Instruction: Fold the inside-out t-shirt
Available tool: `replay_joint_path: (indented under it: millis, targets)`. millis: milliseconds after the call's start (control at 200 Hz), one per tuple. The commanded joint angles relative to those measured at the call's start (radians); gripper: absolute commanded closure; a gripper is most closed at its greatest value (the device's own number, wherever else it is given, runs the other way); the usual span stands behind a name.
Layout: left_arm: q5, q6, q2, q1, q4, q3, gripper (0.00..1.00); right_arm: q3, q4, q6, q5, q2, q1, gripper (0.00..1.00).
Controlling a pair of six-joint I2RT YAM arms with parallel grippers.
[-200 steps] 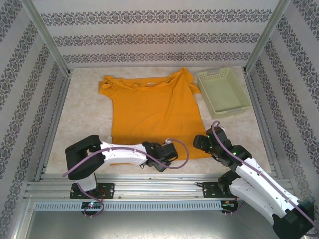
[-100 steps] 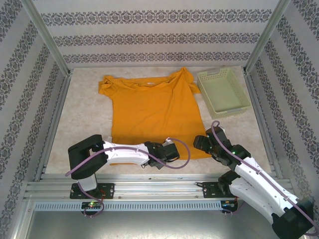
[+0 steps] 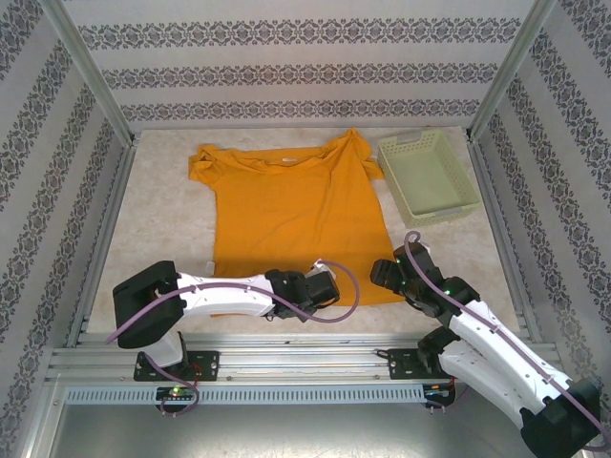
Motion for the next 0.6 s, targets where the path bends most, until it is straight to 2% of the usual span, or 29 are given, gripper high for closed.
replay_joint_path:
  millis: [0,75,260,495,595]
  targets:
    - [0.017,0.01,-0.014,-0.001,0.009,-0.025,0.7,-0.004,-0.019,-0.003,0.006,0.0,-0.013,0.2]
    - [0.054,0.014,-0.031,-0.001,0.026,-0.047,0.63,-0.006,-0.021,-0.003,0.003,-0.005,-0.012,0.2]
    - [0.106,0.011,-0.025,-0.001,0.047,-0.061,0.57,-0.013,-0.014,0.002,-0.002,0.0,-0.013,0.2]
    - [0.056,0.007,0.004,0.0,0.047,-0.044,0.75,-0.014,-0.017,0.004,-0.005,-0.003,-0.012,0.2]
    - [0.054,0.011,0.001,0.003,0.049,-0.044,0.8,-0.015,-0.02,0.004,-0.004,-0.004,-0.011,0.2]
